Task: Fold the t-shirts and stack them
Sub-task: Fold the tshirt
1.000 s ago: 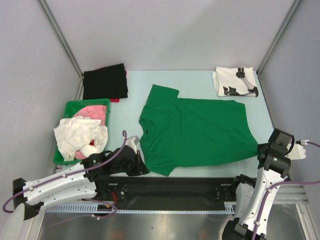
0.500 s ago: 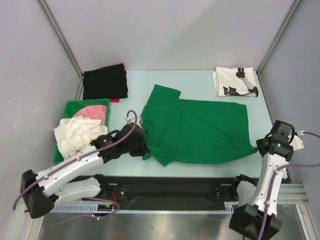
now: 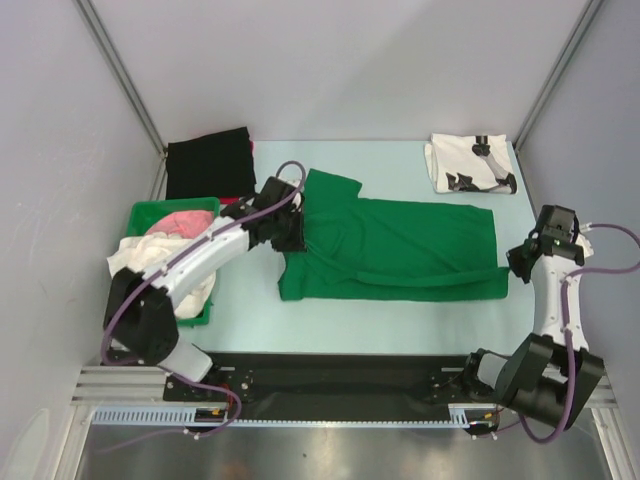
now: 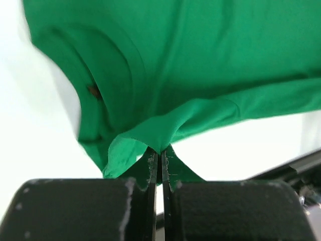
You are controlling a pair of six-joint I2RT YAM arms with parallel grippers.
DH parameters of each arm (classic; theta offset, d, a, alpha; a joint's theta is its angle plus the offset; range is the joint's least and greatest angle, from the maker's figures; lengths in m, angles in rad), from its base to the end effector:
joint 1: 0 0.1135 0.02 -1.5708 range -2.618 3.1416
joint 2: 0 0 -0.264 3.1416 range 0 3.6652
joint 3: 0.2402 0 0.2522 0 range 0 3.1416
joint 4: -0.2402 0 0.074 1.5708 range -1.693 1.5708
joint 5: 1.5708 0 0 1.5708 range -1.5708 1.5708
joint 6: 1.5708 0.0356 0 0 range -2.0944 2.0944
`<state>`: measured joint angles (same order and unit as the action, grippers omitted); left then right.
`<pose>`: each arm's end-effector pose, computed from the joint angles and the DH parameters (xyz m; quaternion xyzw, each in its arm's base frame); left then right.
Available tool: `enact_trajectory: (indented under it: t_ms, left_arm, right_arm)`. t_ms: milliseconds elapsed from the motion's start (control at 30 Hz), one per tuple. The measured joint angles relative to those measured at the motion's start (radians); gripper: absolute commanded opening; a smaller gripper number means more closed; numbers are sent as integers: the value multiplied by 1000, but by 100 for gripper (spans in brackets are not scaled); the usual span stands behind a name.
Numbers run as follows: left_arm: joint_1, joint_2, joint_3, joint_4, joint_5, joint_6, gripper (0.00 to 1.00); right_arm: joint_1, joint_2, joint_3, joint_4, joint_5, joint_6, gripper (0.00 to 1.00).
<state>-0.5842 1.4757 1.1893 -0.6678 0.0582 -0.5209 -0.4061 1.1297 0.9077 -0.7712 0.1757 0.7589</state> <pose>0.2576 -0.1728 0.2753 0.0390 0.9517 -0.1828 0.2436 0.1987 -0.0922 0.2655 0.5462 0.7837 -0.0330 0.2941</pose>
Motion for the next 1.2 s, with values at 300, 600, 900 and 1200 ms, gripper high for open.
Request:
enact_trajectory:
  t_ms: [300, 600, 900, 1200]
  left_arm:
    - [96, 312, 285, -37, 69, 131, 12]
    - [185, 534, 507, -125, 120, 192, 80]
    - [195, 3, 32, 11, 84, 122, 78]
    - [194, -336, -513, 257, 124, -58, 79]
  right_arm:
    - [4, 201, 50, 84, 20, 38, 0]
    - [-34, 480, 202, 83, -64, 23, 100]
    - [-103, 148, 10, 96, -187, -30, 99]
    - [-121, -85, -286, 134, -285, -92, 87]
